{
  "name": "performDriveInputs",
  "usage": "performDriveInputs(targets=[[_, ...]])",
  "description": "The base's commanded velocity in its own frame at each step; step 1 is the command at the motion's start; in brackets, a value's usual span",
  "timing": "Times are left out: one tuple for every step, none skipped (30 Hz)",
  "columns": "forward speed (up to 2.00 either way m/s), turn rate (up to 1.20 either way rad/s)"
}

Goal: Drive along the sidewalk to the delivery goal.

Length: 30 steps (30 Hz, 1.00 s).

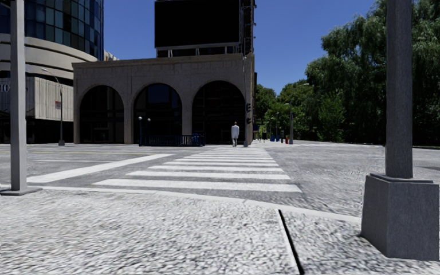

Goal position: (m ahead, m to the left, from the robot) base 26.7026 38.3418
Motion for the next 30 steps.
performDriveInputs(targets=[[2.00,0.00],[2.00,0.00],[2.00,0.00],[2.00,0.00],[2.00,0.00],[2.00,0.00],[2.00,0.00],[2.00,0.00],[2.00,0.00],[2.00,0.00],[2.00,0.00],[2.00,0.00],[2.00,0.00],[2.00,0.00],[2.00,0.00],[2.00,0.00],[2.00,0.00],[2.00,0.00],[2.00,0.00],[2.00,0.00],[2.00,0.00],[2.00,0.00],[2.00,0.00],[2.00,0.00],[2.00,0.00],[2.00,0.00],[2.00,-0.01],[2.00,-0.02],[2.00,-0.03],[2.00,-0.03]])
